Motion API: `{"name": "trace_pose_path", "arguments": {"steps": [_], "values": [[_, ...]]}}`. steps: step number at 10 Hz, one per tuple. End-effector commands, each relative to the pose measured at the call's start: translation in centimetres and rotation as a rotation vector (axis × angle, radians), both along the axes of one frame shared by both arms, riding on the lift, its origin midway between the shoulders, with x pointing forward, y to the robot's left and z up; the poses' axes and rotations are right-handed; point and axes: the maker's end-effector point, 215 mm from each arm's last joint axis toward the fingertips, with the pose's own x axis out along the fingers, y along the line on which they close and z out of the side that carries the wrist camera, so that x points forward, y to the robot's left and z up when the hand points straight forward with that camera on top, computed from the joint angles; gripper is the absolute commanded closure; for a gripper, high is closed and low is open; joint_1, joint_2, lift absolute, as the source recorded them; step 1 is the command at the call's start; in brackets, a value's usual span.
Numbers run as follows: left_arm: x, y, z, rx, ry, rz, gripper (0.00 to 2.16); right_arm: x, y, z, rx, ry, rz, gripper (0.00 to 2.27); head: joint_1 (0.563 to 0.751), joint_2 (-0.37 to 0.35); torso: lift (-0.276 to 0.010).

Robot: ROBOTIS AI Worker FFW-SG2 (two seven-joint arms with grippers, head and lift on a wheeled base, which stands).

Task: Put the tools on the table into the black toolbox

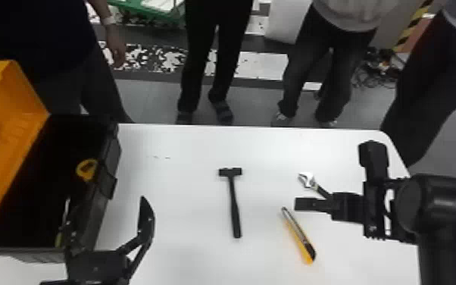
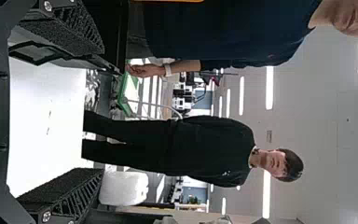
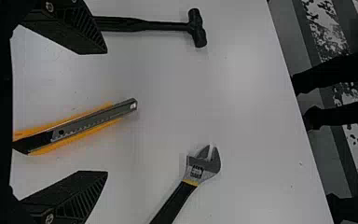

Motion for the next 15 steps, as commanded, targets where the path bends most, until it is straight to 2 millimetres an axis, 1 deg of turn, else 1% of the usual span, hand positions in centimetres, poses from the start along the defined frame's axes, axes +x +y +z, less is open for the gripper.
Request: {"name": "trace_pose_path", "arguments": {"steps": [1,2,4,5,6,7,9,10,11,13,15], "values": [[0.0,-0.1,-0.1,0.0,0.003,0.0,0.1,-0.7,0.6,-0.9,0.002,0.027,0.022,0.08,0.695,-0.076,-0.039],[0.0,-0.1,-0.2,-0.001,0.004,0.0,0.1,-1.1,1.4,-1.3,0.002,0.039,0.045,0.08,0.695,-0.073,-0.039],[0.1,-0.2,-0.3,-0.003,0.005,-0.001,0.1,-3.0,2.2,-2.5,0.017,0.072,0.064,0.08,0.695,-0.055,-0.039],[0.2,-0.1,-0.3,-0.001,0.003,0.0,0.1,-4.0,2.1,-2.9,0.022,0.082,0.068,0.08,0.695,-0.05,-0.039],[0.5,-0.1,-0.1,-0.002,-0.003,0.001,0.1,-4.5,1.2,-3.2,0.001,0.093,0.062,0.08,0.695,-0.044,-0.039],[0.9,0.1,0.1,-0.005,-0.01,0.004,0.1,-4.3,0.4,-3.1,-0.015,0.091,0.063,0.08,0.695,-0.047,-0.039],[1.4,0.3,0.6,-0.012,-0.02,0.01,0.1,-2.8,-1.0,-2.1,-0.058,0.067,0.079,0.08,0.695,-0.07,-0.039],[1.6,0.3,0.7,-0.019,-0.023,0.013,0.1,-2.5,-1.3,-2.0,-0.066,0.068,0.096,0.08,0.695,-0.078,-0.039],[1.8,0.3,0.6,-0.02,-0.023,0.014,0.1,-2.6,-0.5,-2.6,-0.079,0.086,0.134,0.08,0.695,-0.085,-0.039],[1.8,0.3,0.6,-0.02,-0.023,0.014,0.1,-3.8,0.5,-3.3,-0.062,0.111,0.165,0.09,0.695,-0.081,-0.039],[1.6,0.3,0.3,-0.019,-0.017,0.014,0.1,-6.0,1.1,-4.8,-0.062,0.154,0.185,0.09,0.695,-0.059,-0.039]]}}
